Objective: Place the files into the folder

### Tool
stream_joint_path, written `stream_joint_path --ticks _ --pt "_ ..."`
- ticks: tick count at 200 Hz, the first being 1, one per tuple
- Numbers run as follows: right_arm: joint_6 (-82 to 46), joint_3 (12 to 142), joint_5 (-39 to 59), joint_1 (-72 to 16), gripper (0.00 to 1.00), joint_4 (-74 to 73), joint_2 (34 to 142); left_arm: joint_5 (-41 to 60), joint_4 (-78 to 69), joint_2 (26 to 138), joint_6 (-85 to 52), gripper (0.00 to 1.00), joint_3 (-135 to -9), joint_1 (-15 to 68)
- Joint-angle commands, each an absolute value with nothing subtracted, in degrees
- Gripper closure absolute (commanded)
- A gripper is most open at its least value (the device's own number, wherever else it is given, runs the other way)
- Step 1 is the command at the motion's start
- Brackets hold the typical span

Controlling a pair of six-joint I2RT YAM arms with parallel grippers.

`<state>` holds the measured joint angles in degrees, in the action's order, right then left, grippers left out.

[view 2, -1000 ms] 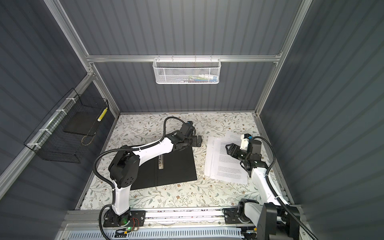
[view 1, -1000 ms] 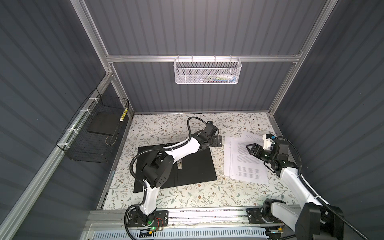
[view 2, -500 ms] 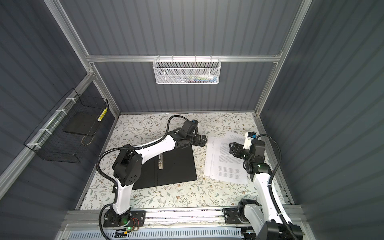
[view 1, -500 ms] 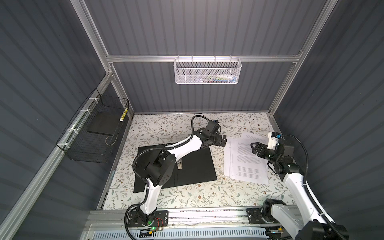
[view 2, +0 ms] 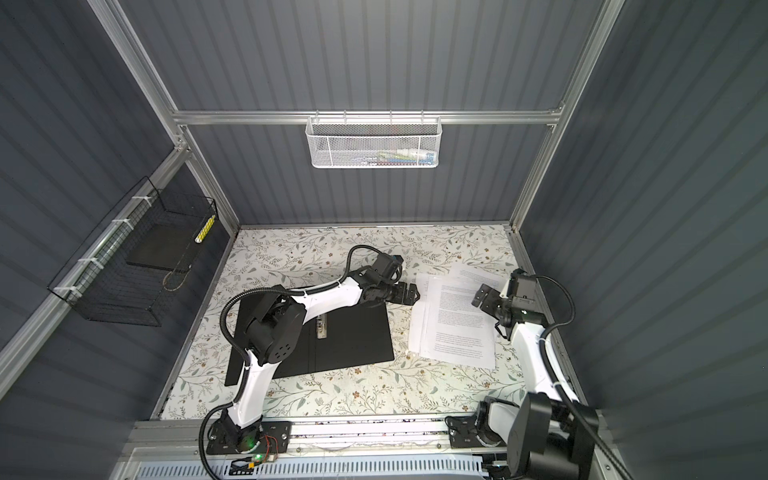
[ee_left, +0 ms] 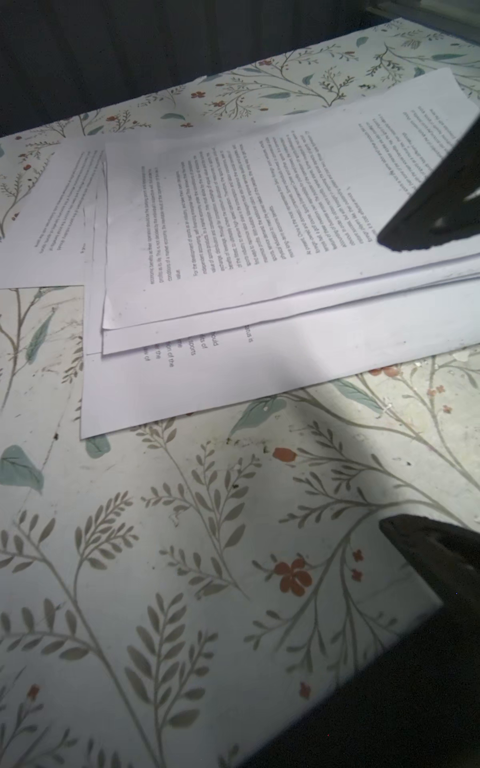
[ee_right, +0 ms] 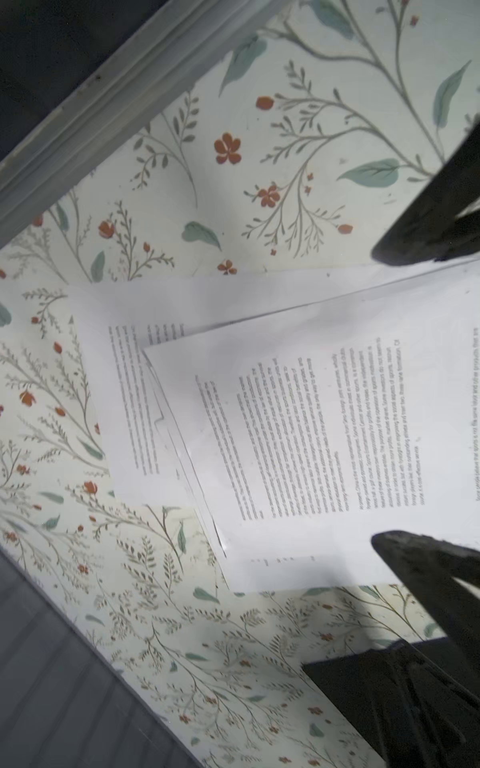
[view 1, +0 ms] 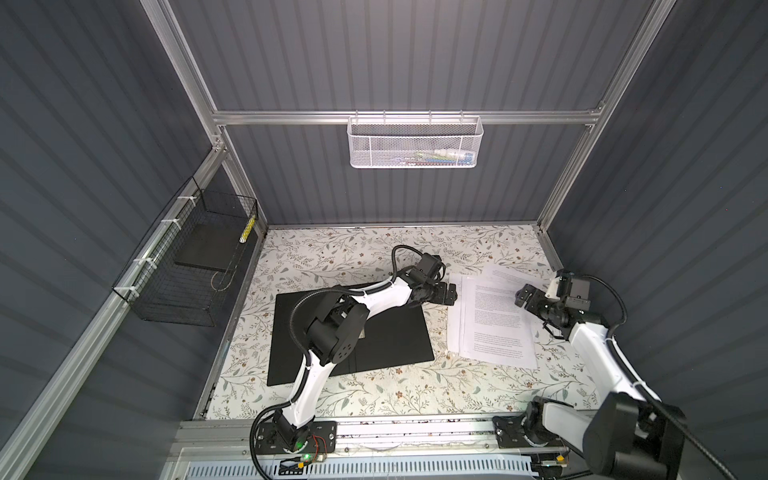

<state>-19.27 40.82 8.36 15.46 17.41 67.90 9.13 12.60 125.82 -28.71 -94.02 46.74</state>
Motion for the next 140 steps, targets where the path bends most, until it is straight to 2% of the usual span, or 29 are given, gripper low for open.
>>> stream_joint_path --ticks 1,62,101,124,140 --pt "-21.32 40.60 10.04 17.66 0.01 13.52 69.45 12.18 11.63 127.73 -29.45 0.01 -94.61 47.41" --pt "-21.77 48.09 14.94 22.72 0.02 10.05 86.29 12.34 13.74 129.90 -29.62 0.01 -96.09 48.01" --pt "-20.97 46.39 14.30 23.94 0.01 6.39 86.84 14.24 12.37 130.50 -29.01 0.01 -95.83 48.18" --pt "-21.73 49.82 20.75 26.87 0.01 9.04 90.61 14.67 11.96 131.08 -29.01 0.01 -96.05 48.26" --pt "-22.06 51.24 21.70 26.89 0.01 8.88 91.80 14.14 11.06 130.73 -29.58 0.00 -95.27 48.39"
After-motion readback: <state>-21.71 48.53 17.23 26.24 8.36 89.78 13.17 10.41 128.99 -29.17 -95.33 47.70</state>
